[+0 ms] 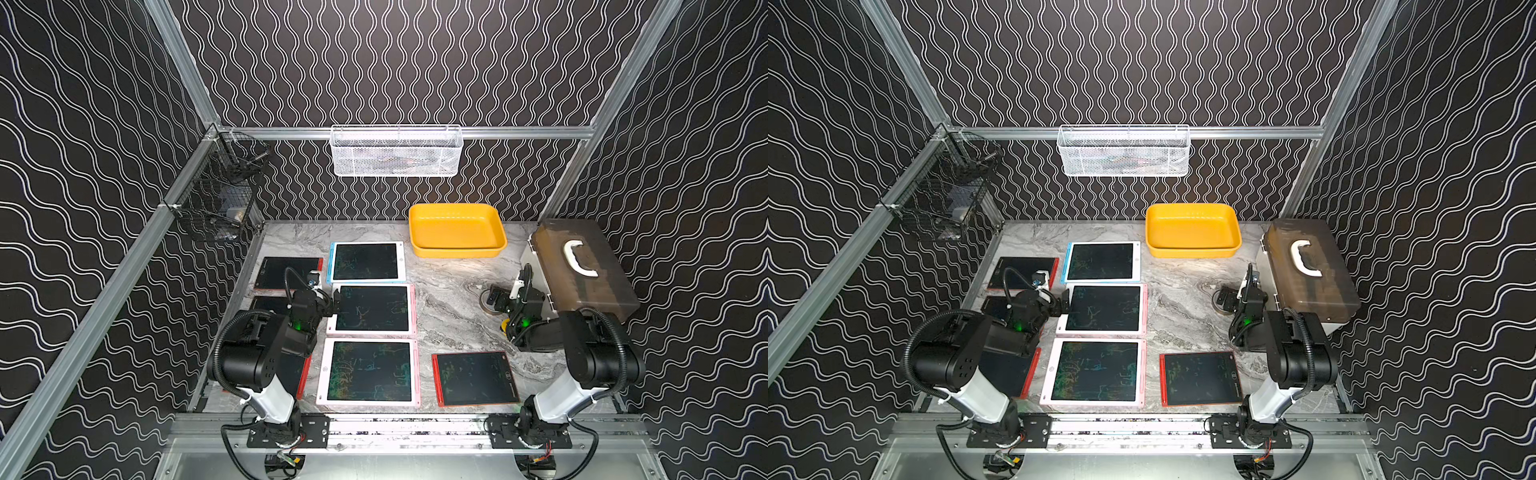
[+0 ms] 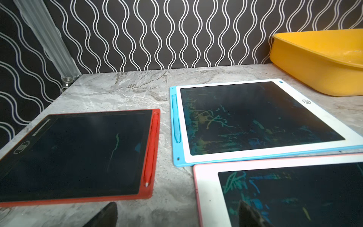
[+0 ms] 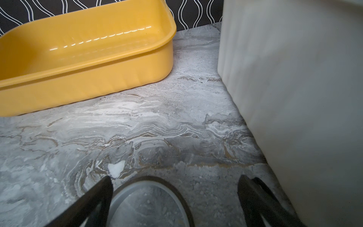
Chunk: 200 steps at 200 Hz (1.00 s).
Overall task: Take out the writing tablet from the storage box
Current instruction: Reset both arms
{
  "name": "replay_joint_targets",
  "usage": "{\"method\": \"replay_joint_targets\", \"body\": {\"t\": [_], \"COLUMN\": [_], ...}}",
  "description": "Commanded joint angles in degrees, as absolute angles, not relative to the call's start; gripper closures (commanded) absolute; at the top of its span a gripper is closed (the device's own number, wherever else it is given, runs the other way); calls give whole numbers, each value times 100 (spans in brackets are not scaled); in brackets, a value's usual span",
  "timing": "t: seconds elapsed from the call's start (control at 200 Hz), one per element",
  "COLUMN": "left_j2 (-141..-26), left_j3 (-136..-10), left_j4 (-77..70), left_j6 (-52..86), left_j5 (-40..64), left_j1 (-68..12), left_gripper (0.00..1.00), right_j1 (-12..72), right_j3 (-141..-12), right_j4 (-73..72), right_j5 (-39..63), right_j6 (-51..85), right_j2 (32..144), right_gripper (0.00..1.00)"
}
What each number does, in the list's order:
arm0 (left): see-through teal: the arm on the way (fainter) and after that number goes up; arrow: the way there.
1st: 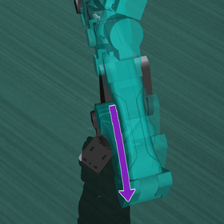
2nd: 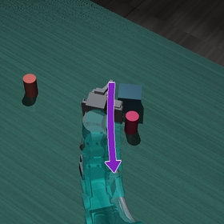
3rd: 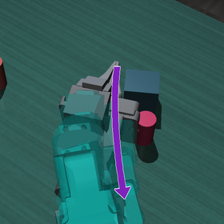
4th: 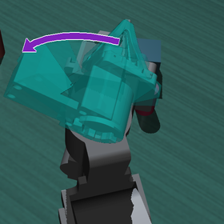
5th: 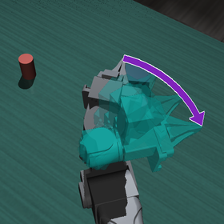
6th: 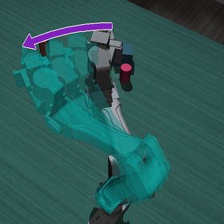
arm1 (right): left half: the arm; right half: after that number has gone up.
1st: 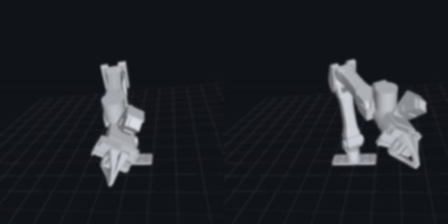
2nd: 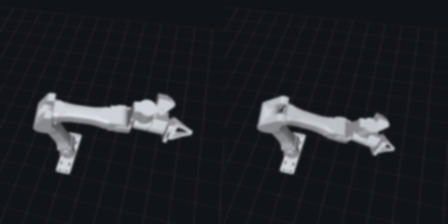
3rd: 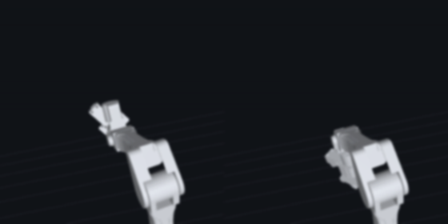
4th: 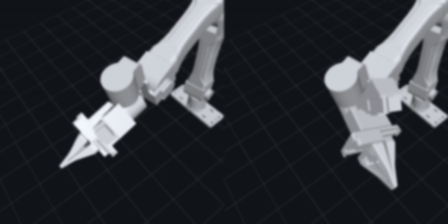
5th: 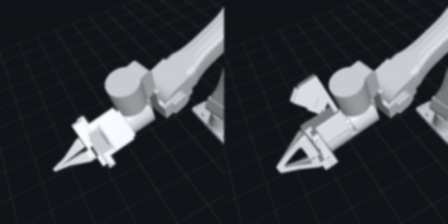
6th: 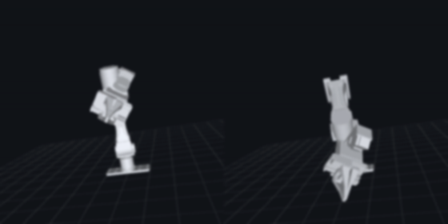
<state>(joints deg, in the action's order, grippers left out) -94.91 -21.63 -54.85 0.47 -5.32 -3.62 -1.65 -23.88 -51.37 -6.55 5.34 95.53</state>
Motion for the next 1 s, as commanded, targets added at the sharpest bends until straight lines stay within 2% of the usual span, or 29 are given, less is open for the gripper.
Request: {"method": "replay_joint_targets", "body": {"t": [0.0, 0.711, 0.996], "left_j2": [-9448, -9454, -9477], "left_j3": [-2149, -2048, -2202], "left_j4": [-5804, -6021, -5712], "left_j6": [-89, -182, -62], "left_j5": [-671, -992, -572], "left_j1": [-386, -554, -327], "left_gripper": [1, 1, 1], "right_j1": [-167, -167, -167], "right_j3": [-2388, -2341, -2338], "right_j4": [-5335, -5519, -5515], "right_j5": [-624, -611, -612], "right_j6": [492, 486, 488], "right_j2": [9505, 9546, 9549], "right_gripper": [0, 0, 0]}}
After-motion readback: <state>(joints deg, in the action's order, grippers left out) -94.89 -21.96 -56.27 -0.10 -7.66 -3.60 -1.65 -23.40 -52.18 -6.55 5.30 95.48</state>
